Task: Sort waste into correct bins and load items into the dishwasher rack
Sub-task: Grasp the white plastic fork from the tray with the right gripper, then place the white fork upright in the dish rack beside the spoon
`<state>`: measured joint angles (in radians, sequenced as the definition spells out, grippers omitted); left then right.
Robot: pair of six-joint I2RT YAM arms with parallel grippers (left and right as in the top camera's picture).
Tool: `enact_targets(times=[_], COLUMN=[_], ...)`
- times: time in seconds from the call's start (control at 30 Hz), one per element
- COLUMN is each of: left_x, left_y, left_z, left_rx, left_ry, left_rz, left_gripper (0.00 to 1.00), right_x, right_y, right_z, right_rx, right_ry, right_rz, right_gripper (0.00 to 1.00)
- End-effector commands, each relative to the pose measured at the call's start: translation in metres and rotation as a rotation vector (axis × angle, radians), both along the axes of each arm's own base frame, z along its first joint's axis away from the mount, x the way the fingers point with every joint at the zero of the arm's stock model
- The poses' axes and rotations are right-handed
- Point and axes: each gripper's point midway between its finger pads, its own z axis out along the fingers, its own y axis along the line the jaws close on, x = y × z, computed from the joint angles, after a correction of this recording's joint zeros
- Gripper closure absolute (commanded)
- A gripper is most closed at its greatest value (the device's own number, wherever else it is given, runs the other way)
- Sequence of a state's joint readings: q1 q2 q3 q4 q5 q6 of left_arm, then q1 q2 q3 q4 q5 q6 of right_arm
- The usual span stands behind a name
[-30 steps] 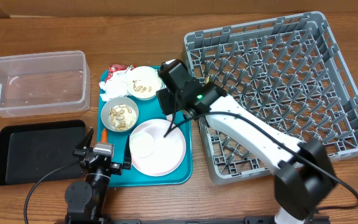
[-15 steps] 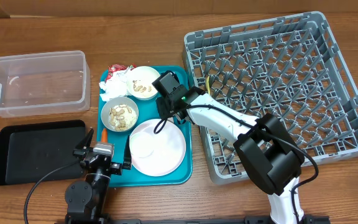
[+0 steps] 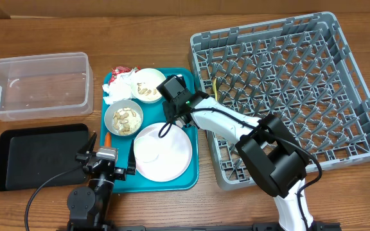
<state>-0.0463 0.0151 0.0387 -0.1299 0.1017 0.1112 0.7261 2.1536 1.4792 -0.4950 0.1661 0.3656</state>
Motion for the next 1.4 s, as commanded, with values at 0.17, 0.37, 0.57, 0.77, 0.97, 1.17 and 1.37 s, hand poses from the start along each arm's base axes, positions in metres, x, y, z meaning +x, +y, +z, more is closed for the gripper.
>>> enact_targets(times=[0.17,0.37,0.57,0.77,0.97,1.17,1.37], left_x=[0.000,0.000,0.000,0.000,0.000,0.000,0.000], left_y=[0.000,0.000,0.000,0.000,0.000,0.000,0.000], left_z=[0.000,0.000,0.000,0.000,0.000,0.000,0.000], left_rx=[-0.007,-0.007,-0.007,-0.007,-0.007,-0.007,-0.007], left_ry=[-0.006,-0.006,-0.006,-0.006,-0.006,-0.006,-0.006], left_rz=[0.003,0.003,0.003,0.003,0.003,0.003,0.003], left_gripper=[0.00,0.00,0.00,0.00,0.00,0.00,0.00], right_x=[0.009,0.007,-0.003,-0.001,-0.002,-0.002,-0.014], right_y=[-0.011,-0.012,-0.030,-0.075,-0.100,-0.111,-0.105], right_z=[0.041,0.117,0.192,0.195,0.134,0.106,0.139], right_rx=[-0.045,0.010,0.056,-0.041,-0.113,-0.164,-0.139], right_ry=[-0.037,-0.114,-0.225,-0.199,-0.040,0.009,0.007], right_rz=[-0.029,-0.012,0.012,-0.020,0.024,0.040,0.057], right_gripper=[0.83,0.84,0.83,0.82,0.82,0.65,0.48])
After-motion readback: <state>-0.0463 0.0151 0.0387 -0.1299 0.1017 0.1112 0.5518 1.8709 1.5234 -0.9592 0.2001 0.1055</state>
